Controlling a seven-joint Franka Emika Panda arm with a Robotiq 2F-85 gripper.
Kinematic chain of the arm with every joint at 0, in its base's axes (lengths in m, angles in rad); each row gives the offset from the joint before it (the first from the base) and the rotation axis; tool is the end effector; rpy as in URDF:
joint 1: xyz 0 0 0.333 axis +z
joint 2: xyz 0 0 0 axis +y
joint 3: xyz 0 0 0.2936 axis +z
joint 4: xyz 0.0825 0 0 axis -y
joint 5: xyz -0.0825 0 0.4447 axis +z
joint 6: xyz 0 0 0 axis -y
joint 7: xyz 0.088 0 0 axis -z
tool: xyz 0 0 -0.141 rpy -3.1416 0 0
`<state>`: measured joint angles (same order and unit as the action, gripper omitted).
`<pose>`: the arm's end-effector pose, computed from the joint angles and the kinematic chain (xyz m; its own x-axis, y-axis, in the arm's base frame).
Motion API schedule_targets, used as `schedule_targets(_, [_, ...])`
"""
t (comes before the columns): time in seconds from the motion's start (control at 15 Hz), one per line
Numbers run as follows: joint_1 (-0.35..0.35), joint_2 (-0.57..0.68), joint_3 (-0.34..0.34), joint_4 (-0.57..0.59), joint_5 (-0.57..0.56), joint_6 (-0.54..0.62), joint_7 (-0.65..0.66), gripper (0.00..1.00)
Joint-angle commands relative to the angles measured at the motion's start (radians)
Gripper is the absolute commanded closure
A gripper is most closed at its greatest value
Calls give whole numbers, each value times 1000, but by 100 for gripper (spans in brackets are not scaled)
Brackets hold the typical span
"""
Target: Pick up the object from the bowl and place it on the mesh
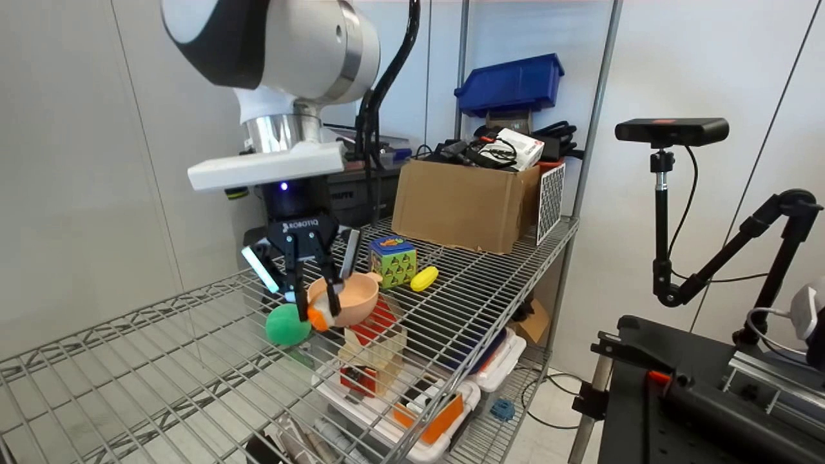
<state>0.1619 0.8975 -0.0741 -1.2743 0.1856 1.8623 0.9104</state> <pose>0.7309 0.0922 0.1088 0.5925 -0.7620 -0.2615 -0.7452 -0.6417 0.1815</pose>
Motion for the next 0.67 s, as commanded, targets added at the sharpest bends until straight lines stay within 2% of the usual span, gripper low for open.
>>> schedule_targets(0.0, [23, 23, 22, -109, -31, 34, -2, 90])
schedule_targets(0.33, [28, 138, 10, -68, -49, 63, -1, 90])
schedule_targets(0.47, [28, 135, 2, -61, -59, 71, 1, 90])
schedule_targets(0.53, [27, 128, 2, -69, -58, 84, 3, 40])
schedule_targets(0.6, [28, 130, -2, -62, -66, 87, 4, 38])
